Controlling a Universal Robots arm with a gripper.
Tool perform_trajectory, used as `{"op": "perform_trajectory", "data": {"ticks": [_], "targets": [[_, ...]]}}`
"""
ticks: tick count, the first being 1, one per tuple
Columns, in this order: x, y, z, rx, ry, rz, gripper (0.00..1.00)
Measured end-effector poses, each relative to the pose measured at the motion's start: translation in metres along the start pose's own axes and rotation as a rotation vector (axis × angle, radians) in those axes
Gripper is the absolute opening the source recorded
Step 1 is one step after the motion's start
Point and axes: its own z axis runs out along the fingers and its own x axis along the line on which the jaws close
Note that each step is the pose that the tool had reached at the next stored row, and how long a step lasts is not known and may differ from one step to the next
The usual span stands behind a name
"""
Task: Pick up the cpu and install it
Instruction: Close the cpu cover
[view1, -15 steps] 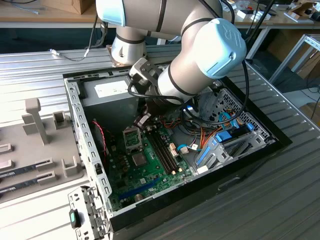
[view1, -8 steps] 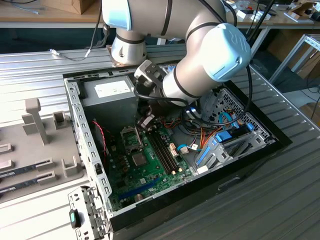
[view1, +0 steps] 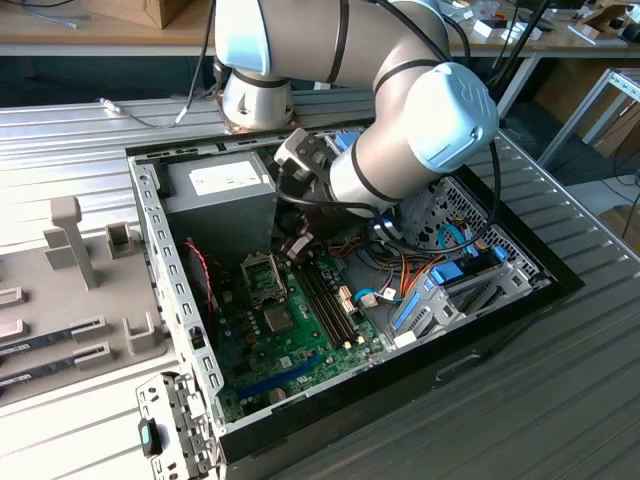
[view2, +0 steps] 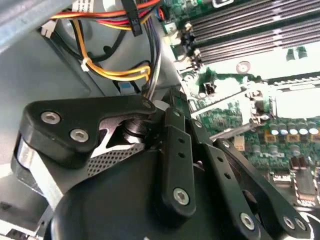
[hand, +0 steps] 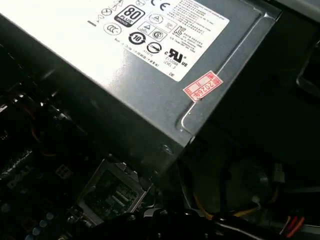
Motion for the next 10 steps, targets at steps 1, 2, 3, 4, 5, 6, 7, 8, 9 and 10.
{"op": "perform_trajectory", "data": {"ticks": [1,2,3,4,5,6,7,8,9,10], "targets": [[-0.0003,-0.0004,0.0020,0.0000,0.0006,-0.001,0.11],[-0.0004,-0.0010,0.0037,-0.0001,0.0011,-0.002,0.11],[-0.0003,-0.0016,0.0053,-0.0001,0.0013,-0.003,0.11],[-0.0002,-0.0024,0.0076,-0.0001,0.0016,-0.003,0.11],[-0.0001,-0.0031,0.0094,-0.0002,0.0018,-0.003,0.11],[0.0001,-0.0040,0.0115,-0.0002,0.0018,-0.004,0.11],[0.0003,-0.0043,0.0124,-0.0002,0.0018,-0.004,0.11],[0.0006,-0.0044,0.0132,-0.0003,0.0018,-0.004,0.11],[0.0009,-0.0043,0.0135,-0.0003,0.0019,-0.004,0.11],[0.0015,-0.0039,0.0136,-0.0005,0.0018,-0.004,0.11]]}}
